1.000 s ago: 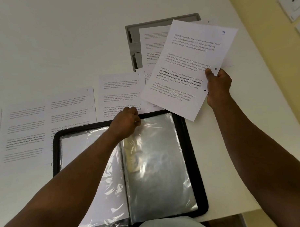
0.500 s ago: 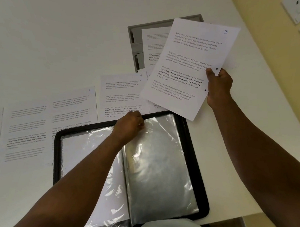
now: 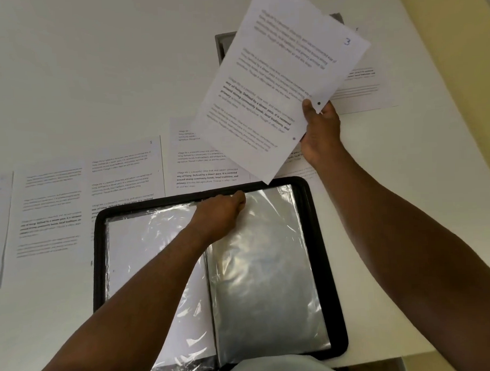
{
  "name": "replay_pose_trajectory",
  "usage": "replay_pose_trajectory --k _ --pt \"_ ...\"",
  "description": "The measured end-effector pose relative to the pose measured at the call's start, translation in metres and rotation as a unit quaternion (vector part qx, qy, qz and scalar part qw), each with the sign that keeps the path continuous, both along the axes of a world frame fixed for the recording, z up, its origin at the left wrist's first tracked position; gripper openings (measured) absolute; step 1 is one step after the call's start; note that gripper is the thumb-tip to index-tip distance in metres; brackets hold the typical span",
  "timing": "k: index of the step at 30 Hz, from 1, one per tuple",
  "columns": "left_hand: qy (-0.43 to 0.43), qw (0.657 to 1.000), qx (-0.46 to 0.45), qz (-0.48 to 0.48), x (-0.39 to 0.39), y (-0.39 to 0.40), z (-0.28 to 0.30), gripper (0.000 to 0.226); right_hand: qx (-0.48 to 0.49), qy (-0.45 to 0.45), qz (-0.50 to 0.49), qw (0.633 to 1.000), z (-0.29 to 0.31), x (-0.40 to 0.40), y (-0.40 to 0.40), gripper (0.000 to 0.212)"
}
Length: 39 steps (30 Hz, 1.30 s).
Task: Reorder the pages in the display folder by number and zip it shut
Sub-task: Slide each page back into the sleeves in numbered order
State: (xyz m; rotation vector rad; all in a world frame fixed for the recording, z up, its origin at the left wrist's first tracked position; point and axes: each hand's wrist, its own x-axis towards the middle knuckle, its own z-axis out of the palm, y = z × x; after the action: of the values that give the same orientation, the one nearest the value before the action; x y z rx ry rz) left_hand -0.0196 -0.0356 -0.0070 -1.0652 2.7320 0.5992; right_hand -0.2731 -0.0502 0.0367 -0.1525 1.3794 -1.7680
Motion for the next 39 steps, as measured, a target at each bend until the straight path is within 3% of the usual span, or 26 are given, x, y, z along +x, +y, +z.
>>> replay_pose_trajectory --k 8,14,23,29,39 --pt "0.039 0.999 -0.011 0.018 0.005 -0.001 -0.007 0.012 0.031 -0.02 0.11 0.993 -0.028 0.023 -0.018 0.016" --pt "0.106 0.988 0.052 0.098 0.008 0.001 -0.006 0.018 0.055 0.004 0.202 0.978 -0.045 0.012 -0.015 0.022" --pt "0.089 0.985 0.089 0.116 0.023 -0.016 -0.006 0.024 0.085 0.042 0.252 0.963 -0.051 -0.015 -0.017 0.018" --pt "0.084 0.981 0.097 0.144 0.04 -0.03 -0.006 0.027 0.096 0.04 0.304 0.947 -0.05 -0.011 -0.024 0.042" --pt "0.131 0.96 0.16 0.191 0.041 -0.033 -0.009 0.028 0.14 0.026 0.326 0.934 -0.068 -0.023 -0.037 0.037"
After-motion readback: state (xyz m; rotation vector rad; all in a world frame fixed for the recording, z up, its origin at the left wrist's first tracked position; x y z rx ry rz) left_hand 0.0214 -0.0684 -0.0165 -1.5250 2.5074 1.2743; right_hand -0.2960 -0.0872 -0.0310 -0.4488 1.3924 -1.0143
